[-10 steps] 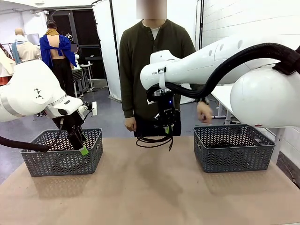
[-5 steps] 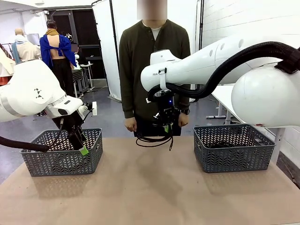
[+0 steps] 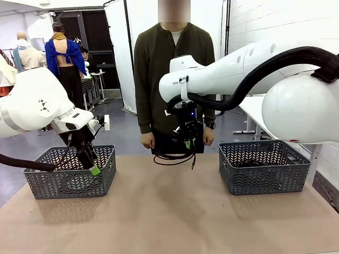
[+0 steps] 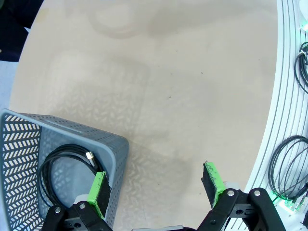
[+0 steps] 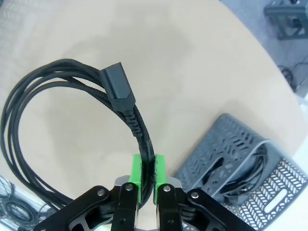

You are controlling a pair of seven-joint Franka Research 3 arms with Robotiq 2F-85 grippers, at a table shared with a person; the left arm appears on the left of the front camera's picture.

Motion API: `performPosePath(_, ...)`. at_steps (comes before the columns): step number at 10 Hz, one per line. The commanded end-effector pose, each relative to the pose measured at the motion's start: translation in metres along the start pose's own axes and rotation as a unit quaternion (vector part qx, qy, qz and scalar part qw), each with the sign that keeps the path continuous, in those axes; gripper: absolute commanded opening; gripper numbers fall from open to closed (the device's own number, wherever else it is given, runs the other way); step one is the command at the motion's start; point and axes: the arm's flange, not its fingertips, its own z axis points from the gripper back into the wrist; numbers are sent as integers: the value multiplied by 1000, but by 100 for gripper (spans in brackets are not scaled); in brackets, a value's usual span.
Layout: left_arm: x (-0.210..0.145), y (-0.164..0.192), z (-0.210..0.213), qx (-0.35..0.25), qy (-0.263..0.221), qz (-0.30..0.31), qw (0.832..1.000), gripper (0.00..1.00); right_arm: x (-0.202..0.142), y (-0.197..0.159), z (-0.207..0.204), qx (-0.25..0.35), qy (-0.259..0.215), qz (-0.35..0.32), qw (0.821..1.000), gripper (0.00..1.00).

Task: Organize the cables according to human instructions.
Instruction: Pick up a bundle of cables and place it in the basket indicated by the human.

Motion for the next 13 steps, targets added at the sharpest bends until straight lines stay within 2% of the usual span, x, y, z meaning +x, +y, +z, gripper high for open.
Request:
performPosePath(1, 2, 1, 1, 3, 1, 1, 1000, 100, -20, -28, 15, -13, -23, 69, 997, 0)
performPosePath(5, 2, 1, 1, 3, 1, 1, 1000, 100, -58, -72, 40, -21, -41, 189, 981, 0)
performPosePath(6, 2, 1, 1, 3, 1, 1, 1000, 100, -68, -89, 46, -18, -41, 231, 972, 0)
performPosePath(10, 2, 1, 1, 3, 1, 1, 1000, 100, -107, -154, 53, -24, -62, 288, 955, 0)
performPosePath(13, 2, 1, 1, 3, 1, 1, 1000, 100, -131, -193, 43, -3, -71, 328, 942, 0)
